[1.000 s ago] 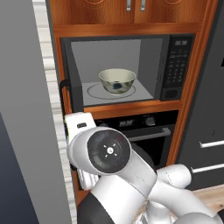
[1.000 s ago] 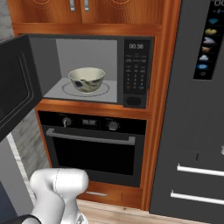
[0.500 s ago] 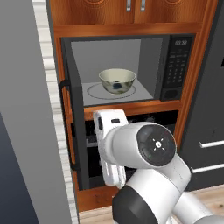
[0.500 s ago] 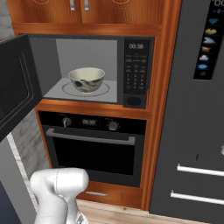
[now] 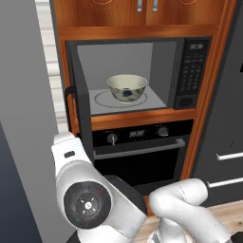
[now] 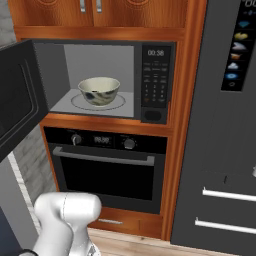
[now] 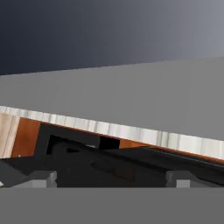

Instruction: Pick the eggplant from the sink and place it in the bowl. Then pick the bowl and place it in the microwave. Then close the microwave door and press the start button.

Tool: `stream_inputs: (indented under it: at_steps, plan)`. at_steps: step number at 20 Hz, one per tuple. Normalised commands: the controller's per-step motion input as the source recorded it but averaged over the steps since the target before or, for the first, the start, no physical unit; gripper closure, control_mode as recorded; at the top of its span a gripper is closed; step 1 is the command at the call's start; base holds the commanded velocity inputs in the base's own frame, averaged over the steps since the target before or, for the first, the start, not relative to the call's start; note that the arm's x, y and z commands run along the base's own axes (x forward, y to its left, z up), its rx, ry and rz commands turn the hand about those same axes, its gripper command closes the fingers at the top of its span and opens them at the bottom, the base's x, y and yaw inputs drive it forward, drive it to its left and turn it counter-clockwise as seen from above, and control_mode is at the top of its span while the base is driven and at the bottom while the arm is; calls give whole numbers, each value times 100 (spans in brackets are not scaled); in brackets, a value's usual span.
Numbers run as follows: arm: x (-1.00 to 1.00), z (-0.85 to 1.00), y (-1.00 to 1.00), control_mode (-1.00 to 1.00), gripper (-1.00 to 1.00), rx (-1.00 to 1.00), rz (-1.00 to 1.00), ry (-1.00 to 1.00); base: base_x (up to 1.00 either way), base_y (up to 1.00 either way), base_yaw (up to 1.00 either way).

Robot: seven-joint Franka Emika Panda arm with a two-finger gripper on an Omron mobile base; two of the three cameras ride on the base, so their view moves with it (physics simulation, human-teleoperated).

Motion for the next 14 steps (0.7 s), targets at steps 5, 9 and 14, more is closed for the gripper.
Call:
stream_inputs:
  at_steps: [5, 9, 14]
  plan:
    - [70, -2, 32, -100, -100, -9, -25, 0, 0, 0, 0]
    - [75, -18, 23, -100, -100, -8, -23, 0, 0, 0, 0]
    - [47, -15, 0, -100, -100, -3, -19, 0, 0, 0, 0]
